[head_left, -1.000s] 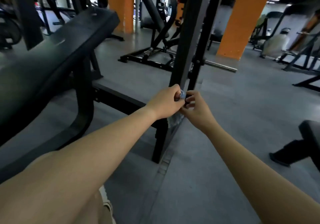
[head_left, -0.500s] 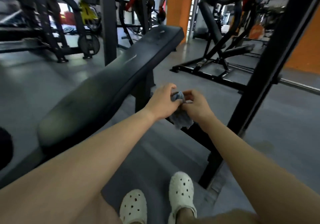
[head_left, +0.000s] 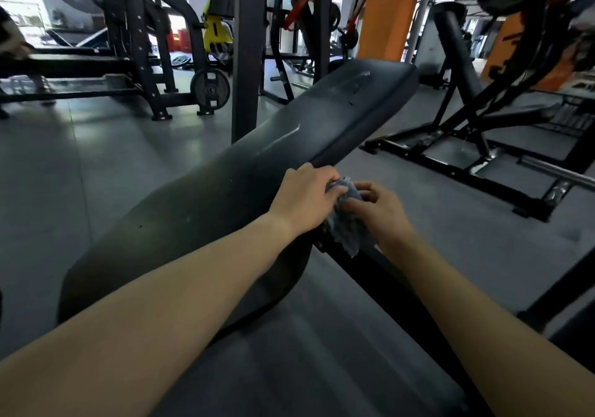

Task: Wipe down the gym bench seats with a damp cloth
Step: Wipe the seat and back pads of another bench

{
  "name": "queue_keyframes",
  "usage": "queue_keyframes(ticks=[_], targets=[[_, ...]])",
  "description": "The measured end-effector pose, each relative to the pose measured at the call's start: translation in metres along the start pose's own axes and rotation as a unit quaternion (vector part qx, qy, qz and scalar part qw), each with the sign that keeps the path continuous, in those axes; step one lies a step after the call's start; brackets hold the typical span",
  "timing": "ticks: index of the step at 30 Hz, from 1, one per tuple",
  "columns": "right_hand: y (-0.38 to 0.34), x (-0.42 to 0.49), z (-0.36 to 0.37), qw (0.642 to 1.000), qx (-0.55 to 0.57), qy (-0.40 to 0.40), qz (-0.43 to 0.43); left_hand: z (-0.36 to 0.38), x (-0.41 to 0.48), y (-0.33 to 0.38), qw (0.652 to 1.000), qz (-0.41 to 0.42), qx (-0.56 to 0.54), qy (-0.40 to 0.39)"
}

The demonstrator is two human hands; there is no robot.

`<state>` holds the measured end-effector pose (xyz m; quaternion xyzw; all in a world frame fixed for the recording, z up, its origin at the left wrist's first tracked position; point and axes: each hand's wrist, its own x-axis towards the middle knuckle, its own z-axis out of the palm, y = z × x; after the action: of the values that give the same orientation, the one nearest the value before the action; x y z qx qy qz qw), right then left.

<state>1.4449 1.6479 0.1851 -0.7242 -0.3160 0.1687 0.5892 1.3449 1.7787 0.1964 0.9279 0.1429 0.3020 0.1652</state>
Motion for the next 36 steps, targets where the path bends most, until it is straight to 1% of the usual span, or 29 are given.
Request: queue_keyframes(ticks=[2, 4, 6, 8, 10, 14, 16, 18, 20, 22, 25, 28, 29, 32, 33, 36], targets=[[-0.016, 0.016, 0.002, 1.000, 0.006, -0.028, 0.010, -0.012, 0.017, -0.012, 1.000, 0.006, 0.009, 0.014], [-0.035, 0.029, 0.007, 0.999, -0.021, -0.044, 0.016, -0.028, 0.030, -0.025, 1.000, 0.012, 0.003, 0.022], [-0.053, 0.041, 0.013, 0.998, -0.050, -0.031, 0.011, -0.044, 0.039, -0.031, 1.000, 0.007, 0.003, 0.015], [-0.064, 0.055, 0.018, 0.996, -0.081, 0.022, -0.008, -0.055, 0.047, -0.038, 1.000, -0.007, -0.005, 0.004], [-0.075, 0.068, 0.020, 0.989, -0.118, 0.089, -0.017, -0.061, 0.054, -0.048, 1.000, -0.008, -0.024, 0.011], [-0.083, 0.103, 0.004, 0.967, -0.143, 0.205, -0.045, -0.053, 0.080, -0.060, 0.999, 0.008, -0.024, 0.023], [-0.078, 0.125, -0.009, 0.945, -0.168, 0.258, -0.109, -0.038, 0.096, -0.060, 0.999, 0.029, -0.006, 0.032], [-0.075, 0.148, -0.023, 0.906, -0.240, 0.299, -0.177, -0.022, 0.113, -0.059, 0.998, 0.049, 0.010, 0.046], [-0.075, 0.171, -0.037, 0.865, -0.313, 0.319, -0.227, -0.008, 0.130, -0.058, 0.996, 0.062, 0.026, 0.059], [-0.074, 0.194, -0.049, 0.834, -0.372, 0.313, -0.260, 0.003, 0.150, -0.056, 0.994, 0.077, 0.045, 0.067], [-0.060, 0.218, -0.060, 0.811, -0.435, 0.238, -0.311, 0.010, 0.177, -0.054, 0.990, 0.083, 0.072, 0.085], [-0.040, 0.216, -0.062, 0.773, -0.474, 0.208, -0.367, 0.011, 0.197, -0.050, 0.988, 0.074, 0.084, 0.103], [-0.035, 0.214, -0.062, 0.768, -0.476, 0.193, -0.383, 0.011, 0.201, -0.049, 0.988, 0.069, 0.088, 0.104], [-0.032, 0.213, -0.065, 0.777, -0.461, 0.106, -0.415, 0.014, 0.208, -0.042, 0.988, 0.050, 0.110, 0.093], [-0.033, 0.217, -0.069, 0.775, -0.465, 0.081, -0.421, 0.016, 0.209, -0.040, 0.988, 0.044, 0.116, 0.093], [-0.043, 0.235, -0.086, 0.756, -0.513, 0.038, -0.404, 0.019, 0.210, -0.036, 0.985, 0.039, 0.131, 0.104]])
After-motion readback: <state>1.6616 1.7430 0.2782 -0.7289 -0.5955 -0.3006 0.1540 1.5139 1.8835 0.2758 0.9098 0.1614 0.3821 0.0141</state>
